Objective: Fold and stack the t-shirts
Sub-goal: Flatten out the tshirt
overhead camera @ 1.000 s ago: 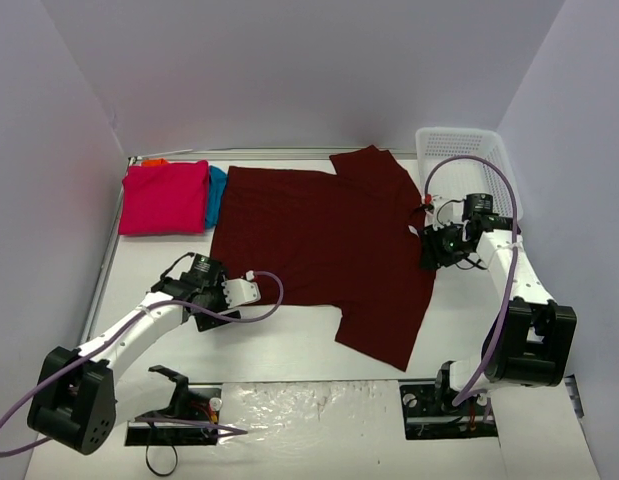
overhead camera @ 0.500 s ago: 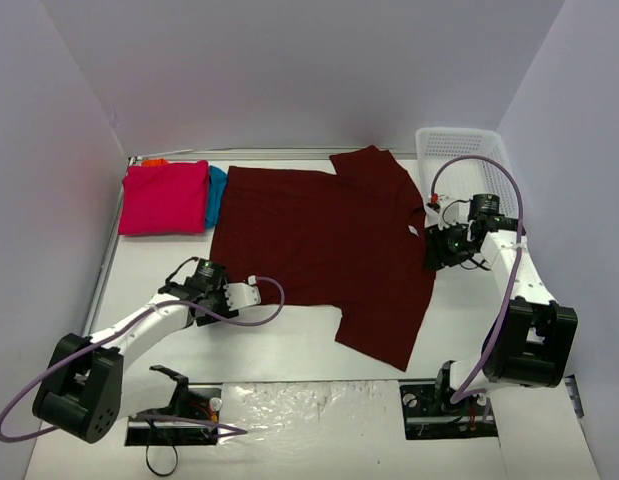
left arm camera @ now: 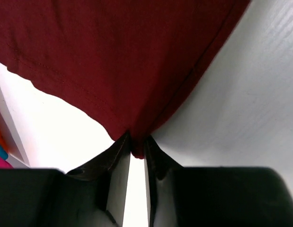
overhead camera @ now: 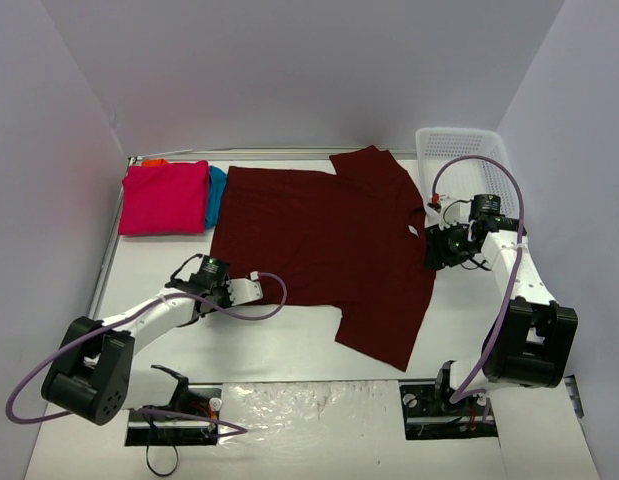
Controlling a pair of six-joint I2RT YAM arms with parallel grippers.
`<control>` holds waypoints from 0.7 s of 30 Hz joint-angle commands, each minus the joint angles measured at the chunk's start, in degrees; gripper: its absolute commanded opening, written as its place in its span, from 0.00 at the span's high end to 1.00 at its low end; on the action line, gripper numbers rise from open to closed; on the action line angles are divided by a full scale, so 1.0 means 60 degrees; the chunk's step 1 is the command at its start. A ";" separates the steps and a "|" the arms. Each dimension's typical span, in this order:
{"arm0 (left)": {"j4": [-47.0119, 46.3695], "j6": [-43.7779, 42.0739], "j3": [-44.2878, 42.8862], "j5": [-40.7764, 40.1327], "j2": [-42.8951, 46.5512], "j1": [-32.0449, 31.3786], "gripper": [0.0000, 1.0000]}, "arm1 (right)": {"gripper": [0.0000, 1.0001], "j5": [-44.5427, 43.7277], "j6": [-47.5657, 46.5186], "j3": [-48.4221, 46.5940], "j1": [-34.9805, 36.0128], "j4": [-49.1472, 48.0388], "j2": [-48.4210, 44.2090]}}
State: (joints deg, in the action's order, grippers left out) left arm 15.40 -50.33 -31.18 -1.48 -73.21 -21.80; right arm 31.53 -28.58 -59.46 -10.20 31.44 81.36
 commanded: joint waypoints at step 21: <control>0.2825 0.1004 -0.2435 0.0832 -0.1054 0.0059 0.98 | 0.77 -0.1883 -0.1799 -0.1632 0.2663 0.3283 0.0003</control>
State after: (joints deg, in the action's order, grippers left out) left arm 29.82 -47.03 -43.44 3.60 -77.10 -21.76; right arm 26.39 -35.31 -66.94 -0.32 40.86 81.01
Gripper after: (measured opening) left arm 0.042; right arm 0.249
